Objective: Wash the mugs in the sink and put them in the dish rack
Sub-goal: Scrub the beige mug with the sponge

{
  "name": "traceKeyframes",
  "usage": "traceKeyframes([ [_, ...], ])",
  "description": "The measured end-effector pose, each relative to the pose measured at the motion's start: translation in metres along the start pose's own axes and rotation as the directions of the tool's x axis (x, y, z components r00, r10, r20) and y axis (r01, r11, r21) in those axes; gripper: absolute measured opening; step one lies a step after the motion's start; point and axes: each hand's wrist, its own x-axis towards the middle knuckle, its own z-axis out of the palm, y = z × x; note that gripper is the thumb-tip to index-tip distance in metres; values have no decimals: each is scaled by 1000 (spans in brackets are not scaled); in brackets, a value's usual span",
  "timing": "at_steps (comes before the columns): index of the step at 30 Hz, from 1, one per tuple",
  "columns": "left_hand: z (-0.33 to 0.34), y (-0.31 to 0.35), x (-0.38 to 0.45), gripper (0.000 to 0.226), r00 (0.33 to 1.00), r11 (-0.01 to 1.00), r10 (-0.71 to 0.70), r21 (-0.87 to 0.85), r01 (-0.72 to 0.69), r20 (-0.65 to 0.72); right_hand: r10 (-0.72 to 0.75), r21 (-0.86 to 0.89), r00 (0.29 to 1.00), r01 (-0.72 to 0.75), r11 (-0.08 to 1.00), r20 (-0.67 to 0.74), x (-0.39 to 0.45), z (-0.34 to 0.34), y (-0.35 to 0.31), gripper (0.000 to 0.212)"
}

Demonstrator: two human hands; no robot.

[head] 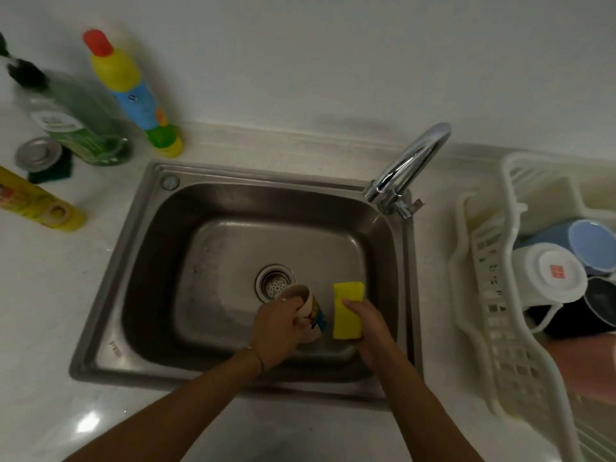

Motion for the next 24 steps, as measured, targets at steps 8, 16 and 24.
traceKeyframes([
  [8,-49,-4,-38,20,867,819,498,336,-465,-14,-102,94,989,91,991,108,-40,61,9,52],
  [16,-89,-19,-38,22,819,864,504,186,-469,-275,-160,96,984,152,984,83,-45,82,5,48],
  [24,-155,-23,-14,49,637,586,-105,-470,660,763,-176,-37,947,193,981,269,-54,89,-4,76],
])
